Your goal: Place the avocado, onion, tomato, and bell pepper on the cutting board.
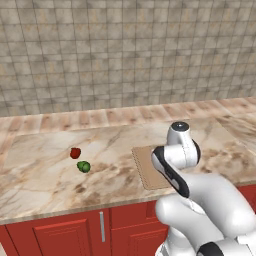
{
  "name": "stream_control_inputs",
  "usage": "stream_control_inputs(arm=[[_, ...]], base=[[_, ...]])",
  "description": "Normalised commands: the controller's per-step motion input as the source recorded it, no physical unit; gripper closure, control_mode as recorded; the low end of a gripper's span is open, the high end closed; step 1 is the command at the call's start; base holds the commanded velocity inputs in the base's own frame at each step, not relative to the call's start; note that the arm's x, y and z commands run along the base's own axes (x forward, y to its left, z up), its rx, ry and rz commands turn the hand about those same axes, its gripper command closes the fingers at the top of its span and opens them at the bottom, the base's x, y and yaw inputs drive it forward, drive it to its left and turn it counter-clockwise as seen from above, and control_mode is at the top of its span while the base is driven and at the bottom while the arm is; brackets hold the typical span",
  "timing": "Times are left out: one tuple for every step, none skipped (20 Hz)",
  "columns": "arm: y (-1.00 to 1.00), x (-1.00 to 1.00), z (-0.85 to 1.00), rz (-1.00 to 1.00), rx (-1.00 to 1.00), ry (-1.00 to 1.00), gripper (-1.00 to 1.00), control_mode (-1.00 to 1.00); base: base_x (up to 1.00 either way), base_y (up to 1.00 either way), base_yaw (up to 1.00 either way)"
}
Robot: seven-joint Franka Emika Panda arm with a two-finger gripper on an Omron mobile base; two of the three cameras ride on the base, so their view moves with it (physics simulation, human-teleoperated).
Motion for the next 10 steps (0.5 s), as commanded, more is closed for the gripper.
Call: stream_control_inputs(arm=[[-0.03, 0.31, -0.15, 0.00, 0.02, 0.03, 1.00, -1.00], [0.00, 0.31, -0.15, 0.00, 0.02, 0.03, 1.00, -1.00], [-0.01, 0.32, -0.19, 0.00, 0.02, 0.05, 1.00, -1.00], [-0.03, 0.21, -0.23, 0.01, 0.02, 0.05, 1.00, -1.00], [-0.02, 0.15, -0.28, 0.01, 0.01, 0.04, 1.00, -1.00], [0.00, 0.11, -0.27, 0.01, 0.01, 0.04, 1.00, -1.00], [0.00, 0.15, -0.27, 0.00, 0.00, 0.02, 1.00, -1.00], [0.00, 0.20, -0.27, 0.00, 0.00, 0.00, 1.00, -1.00], [0.00, 0.23, -0.26, 0.00, 0.00, 0.00, 1.00, -1.00], [0.00, 0.20, -0.24, 0.00, 0.00, 0.00, 1.00, -1.00]], base=[[0.00, 0.00, 0.00], [0.00, 0.00, 0.00], [0.00, 0.00, 0.00], [0.00, 0.00, 0.00], [0.00, 0.00, 0.00], [0.00, 0.00, 0.00], [0.00, 0.00, 0.00], [0.00, 0.00, 0.00], [0.00, 0.00, 0.00], [0.00, 0.00, 0.00]])
